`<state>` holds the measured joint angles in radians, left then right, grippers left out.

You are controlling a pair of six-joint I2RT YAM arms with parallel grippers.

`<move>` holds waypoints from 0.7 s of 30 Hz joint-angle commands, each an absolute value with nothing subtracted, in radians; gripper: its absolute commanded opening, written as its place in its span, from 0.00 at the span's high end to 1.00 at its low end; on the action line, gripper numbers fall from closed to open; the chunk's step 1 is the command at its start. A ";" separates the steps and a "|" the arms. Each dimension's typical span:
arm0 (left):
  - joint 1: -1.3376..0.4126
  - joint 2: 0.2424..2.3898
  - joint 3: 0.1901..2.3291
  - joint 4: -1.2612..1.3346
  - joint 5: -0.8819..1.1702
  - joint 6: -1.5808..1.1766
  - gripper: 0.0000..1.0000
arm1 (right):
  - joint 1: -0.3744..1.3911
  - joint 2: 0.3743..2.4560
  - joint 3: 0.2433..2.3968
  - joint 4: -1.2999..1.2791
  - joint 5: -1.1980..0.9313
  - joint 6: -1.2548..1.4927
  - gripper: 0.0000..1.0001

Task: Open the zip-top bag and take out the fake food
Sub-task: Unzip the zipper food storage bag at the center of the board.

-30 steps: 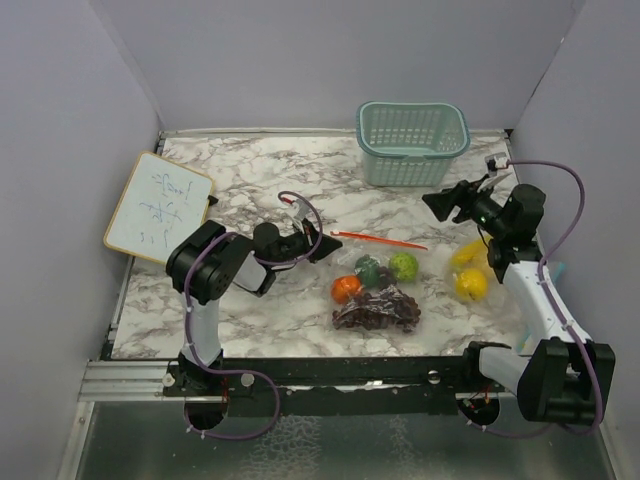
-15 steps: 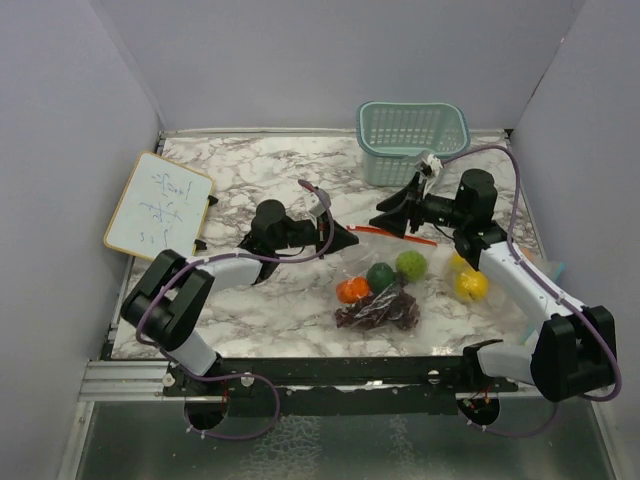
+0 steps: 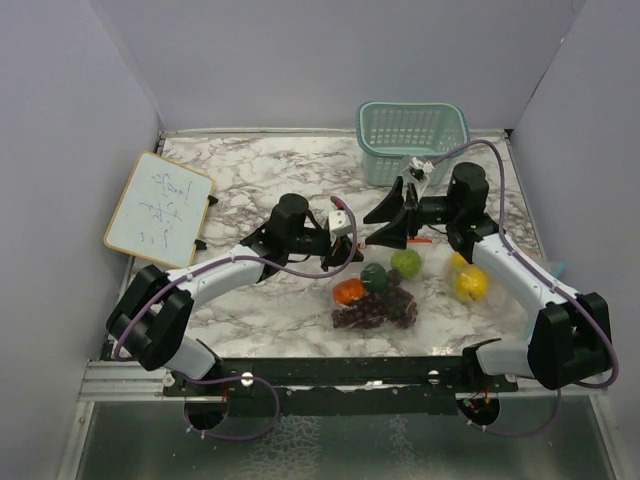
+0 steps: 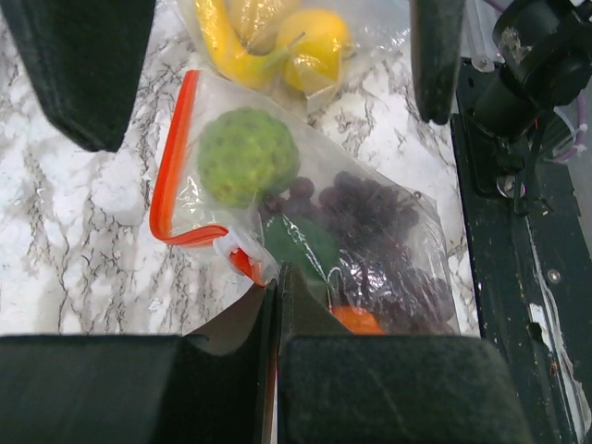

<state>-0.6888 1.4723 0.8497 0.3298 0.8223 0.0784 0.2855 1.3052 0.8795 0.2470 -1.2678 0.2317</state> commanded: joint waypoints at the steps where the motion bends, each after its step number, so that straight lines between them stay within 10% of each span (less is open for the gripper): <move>1: -0.714 1.414 0.868 0.261 0.813 0.174 1.00 | 0.288 1.347 0.894 0.282 -1.369 0.236 0.35; 21: -0.733 1.359 0.871 0.238 0.803 0.215 1.00 | 0.328 1.442 0.910 0.287 -1.479 0.189 0.52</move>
